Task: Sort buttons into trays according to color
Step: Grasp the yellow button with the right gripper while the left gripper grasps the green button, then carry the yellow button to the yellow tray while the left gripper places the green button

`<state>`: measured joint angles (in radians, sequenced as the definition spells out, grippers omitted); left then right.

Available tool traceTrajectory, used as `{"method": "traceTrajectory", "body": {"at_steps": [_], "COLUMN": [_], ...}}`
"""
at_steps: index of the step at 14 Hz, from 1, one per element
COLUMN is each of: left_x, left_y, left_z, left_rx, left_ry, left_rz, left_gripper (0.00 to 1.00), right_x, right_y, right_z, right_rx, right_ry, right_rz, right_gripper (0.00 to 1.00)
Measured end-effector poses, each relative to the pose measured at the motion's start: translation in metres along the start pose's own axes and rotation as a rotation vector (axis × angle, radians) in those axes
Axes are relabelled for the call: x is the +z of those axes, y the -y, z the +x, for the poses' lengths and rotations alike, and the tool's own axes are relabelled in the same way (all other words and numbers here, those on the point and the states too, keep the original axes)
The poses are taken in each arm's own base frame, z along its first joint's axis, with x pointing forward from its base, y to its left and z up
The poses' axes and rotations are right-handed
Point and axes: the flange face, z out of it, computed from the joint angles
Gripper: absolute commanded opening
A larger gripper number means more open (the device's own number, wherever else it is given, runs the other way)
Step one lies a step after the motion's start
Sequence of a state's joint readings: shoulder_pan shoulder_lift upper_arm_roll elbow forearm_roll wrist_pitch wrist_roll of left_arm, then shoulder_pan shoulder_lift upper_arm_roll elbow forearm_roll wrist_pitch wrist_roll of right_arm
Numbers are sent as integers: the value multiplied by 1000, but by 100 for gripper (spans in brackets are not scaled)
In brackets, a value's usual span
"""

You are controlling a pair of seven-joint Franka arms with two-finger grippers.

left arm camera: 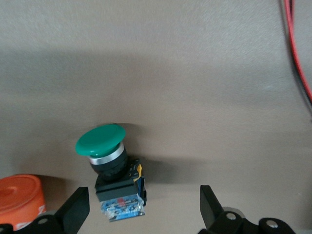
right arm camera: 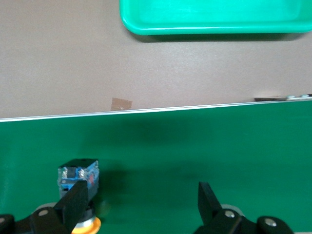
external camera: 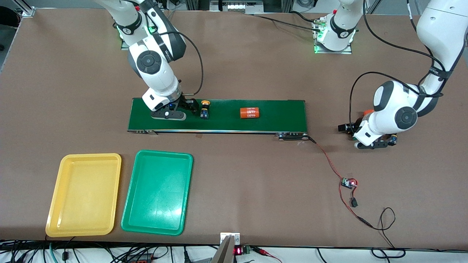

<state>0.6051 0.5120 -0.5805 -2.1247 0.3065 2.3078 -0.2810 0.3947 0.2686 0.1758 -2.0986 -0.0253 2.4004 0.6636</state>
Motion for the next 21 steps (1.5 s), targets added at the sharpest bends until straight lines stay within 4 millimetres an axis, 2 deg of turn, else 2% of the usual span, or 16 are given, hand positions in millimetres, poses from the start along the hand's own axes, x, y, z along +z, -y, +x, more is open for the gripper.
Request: {"method": "traceTrajectory", "body": {"at_steps": [2,4,6,8,12,14,15,16,17,18,19,21], "left_x": [2,2,2,1,-3,-12,-22,-34,-48,-64,-79,-108], "left_y": [5,7,7,8,9,9,10,9,6,1,-5,-25], "left_z": [-1,-1,-1,-1,1,6,10,15,20,25,30,34], "left_rx": [-9,-13,-13,-14,-16,-17,-18,-18,-15,-10,-4,20], "left_ry": [-6,-5,-4,-8,-17,-14,-1,17,30,41,45,56], "left_rz": [-6,-6,-7,-6,-4,3,12,25,39,53,66,95], "left_gripper": [90,61,26,18,15,14,13,14,14,14,14,14], "right_x": [4,5,7,11,32,43,47,50,52,55,56,56], "right_y": [9,15,20,25,28,27,26,24,22,19,17,11], "right_z": [-1,-3,-7,-11,-14,-14,-13,-11,-9,-7,-5,0], "right_rx": [-7,-14,-21,-21,-35,-36,-35,-35,-35,-33,-30,-19], "right_ry": [3,2,5,9,14,17,15,11,7,5,4,-1], "right_rz": [0,1,0,-5,-18,-22,-26,-30,-33,-37,-41,-45], "right_gripper": [100,100,100,100,100,100,94,73,40,19,4,0]}}
